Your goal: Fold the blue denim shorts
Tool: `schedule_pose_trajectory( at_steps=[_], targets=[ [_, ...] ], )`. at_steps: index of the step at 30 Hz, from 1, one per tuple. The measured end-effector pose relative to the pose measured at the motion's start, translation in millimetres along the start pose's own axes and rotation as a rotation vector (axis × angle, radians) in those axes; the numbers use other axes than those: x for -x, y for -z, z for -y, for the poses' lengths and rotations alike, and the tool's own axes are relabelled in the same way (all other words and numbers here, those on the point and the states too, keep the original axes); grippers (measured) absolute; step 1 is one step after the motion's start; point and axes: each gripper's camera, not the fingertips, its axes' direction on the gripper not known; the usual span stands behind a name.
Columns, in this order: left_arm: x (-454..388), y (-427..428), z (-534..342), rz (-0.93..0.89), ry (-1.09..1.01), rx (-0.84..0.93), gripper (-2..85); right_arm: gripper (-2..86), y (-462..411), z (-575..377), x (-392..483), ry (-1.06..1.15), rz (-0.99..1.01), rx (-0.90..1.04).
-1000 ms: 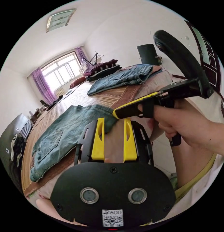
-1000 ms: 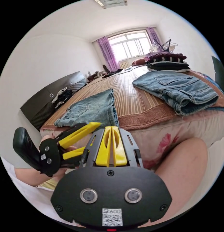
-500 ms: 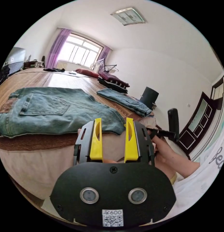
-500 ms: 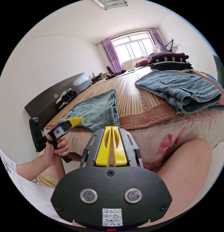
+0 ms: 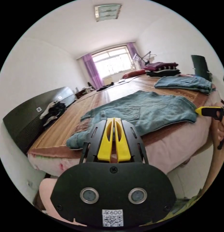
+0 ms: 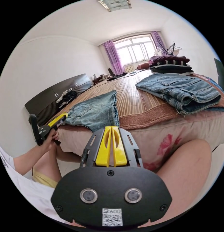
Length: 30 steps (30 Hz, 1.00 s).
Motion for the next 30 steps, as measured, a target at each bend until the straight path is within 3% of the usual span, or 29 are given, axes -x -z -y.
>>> schedule_pose_trajectory(
  at_steps=[3, 7, 8, 19, 21, 23, 27, 30],
  targets=[
    [57.8, 3.4, -7.1, -0.167, 0.202, 0.01, 0.9, -0.9, -6.7, -2.0, -16.4, 0.002, 0.018, 0.001],
    [92.3, -5.6, -24.6, -0.345, 0.286, -0.01, 1.0, -0.9, -19.4, -3.2, -37.1, -0.031, 0.025, 0.013],
    [84.5, -26.4, -29.3, -0.327, 0.224, 0.106, 0.8, -0.8, -24.0, -1.5, -38.5, -0.032, 0.007, 0.028],
    [18.1, -10.0, -6.3, -0.144, -0.158, 0.046, 2.2, -0.3, -53.2, -11.5, -38.1, 0.119, -0.163, 0.084],
    [4.0, 2.9, -8.0, 0.009, -0.321, 0.025, 4.0, 0.5, -50.8, -18.7, -30.4, 0.197, -0.235, 0.077],
    [3.5, 5.4, -7.1, 0.137, -0.357, 0.081, 4.1, 5.5, -46.3, -27.8, -27.5, 0.248, -0.245, 0.053],
    [26.6, 15.3, 5.7, 0.013, -0.359, 0.076, 6.8, 12.1, -60.4, -35.9, -18.1, 0.382, -0.119, 0.094],
    [12.9, 9.8, 13.3, 0.033, -0.514, 0.087, 9.7, 12.6, -95.4, -54.8, 11.4, 0.624, -0.206, 0.147]
  ],
)
